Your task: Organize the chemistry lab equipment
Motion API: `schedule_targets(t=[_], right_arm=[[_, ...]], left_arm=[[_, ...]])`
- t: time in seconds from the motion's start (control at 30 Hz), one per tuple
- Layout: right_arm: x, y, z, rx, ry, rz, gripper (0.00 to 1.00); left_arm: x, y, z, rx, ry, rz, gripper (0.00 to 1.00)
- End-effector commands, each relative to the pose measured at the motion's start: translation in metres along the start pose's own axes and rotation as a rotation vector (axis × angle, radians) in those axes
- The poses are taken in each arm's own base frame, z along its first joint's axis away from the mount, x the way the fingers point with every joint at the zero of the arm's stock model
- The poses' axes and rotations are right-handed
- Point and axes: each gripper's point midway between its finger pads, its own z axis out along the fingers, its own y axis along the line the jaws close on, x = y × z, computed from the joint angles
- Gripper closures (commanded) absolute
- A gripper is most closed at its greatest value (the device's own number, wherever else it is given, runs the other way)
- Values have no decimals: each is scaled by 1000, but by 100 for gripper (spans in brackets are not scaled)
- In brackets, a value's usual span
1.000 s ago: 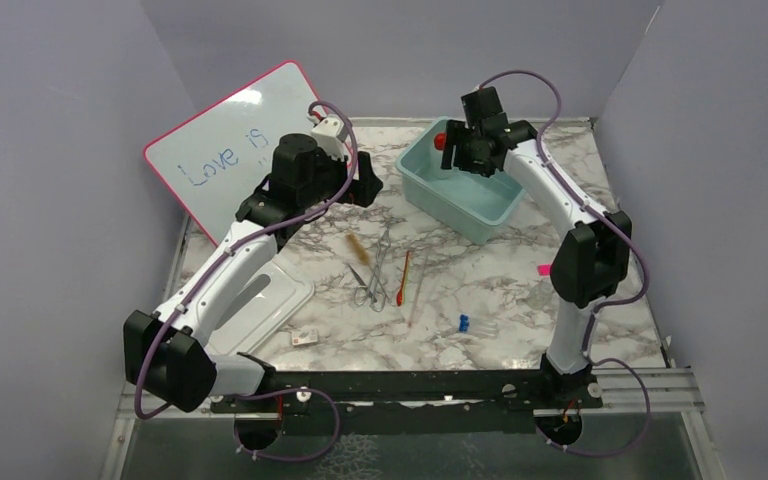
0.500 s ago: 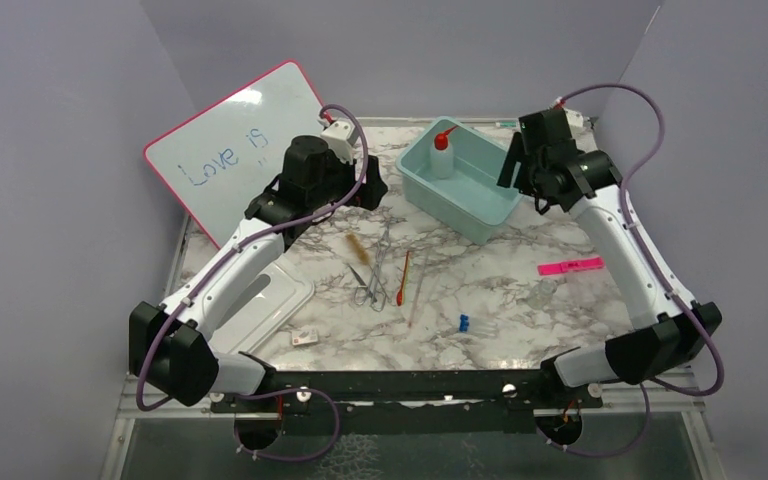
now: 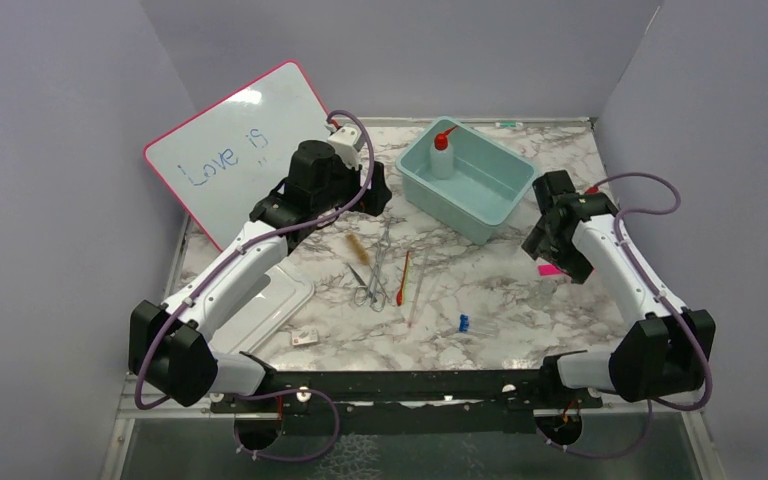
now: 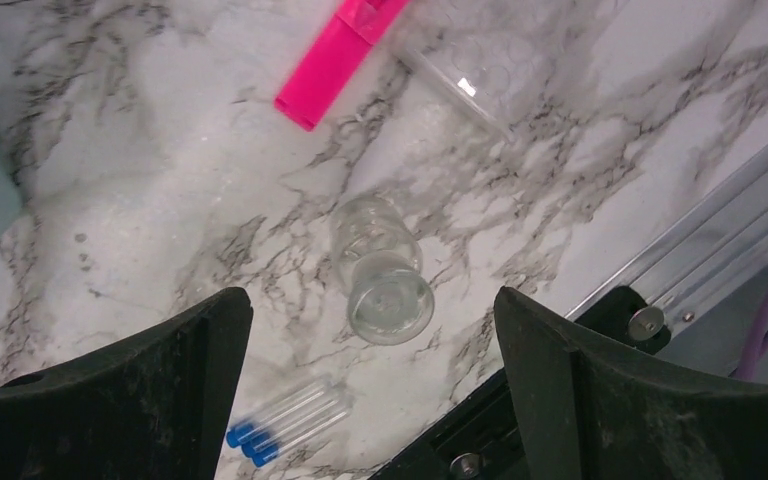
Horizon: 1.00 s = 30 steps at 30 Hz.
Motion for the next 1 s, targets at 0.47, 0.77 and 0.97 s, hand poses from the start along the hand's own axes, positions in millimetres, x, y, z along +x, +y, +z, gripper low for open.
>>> schedule_targets(t=[0.47, 0.77, 0.97], right_arm=[[57, 3, 59, -40, 142, 273, 19], [61, 1, 74, -42, 109, 258, 37], [49, 3, 68, -73, 60, 237, 53]], left_arm=[[2, 1, -3, -15, -5, -8, 1], [1, 1, -2, -15, -4, -11, 1], [2, 0, -2, -11, -2, -14, 1]])
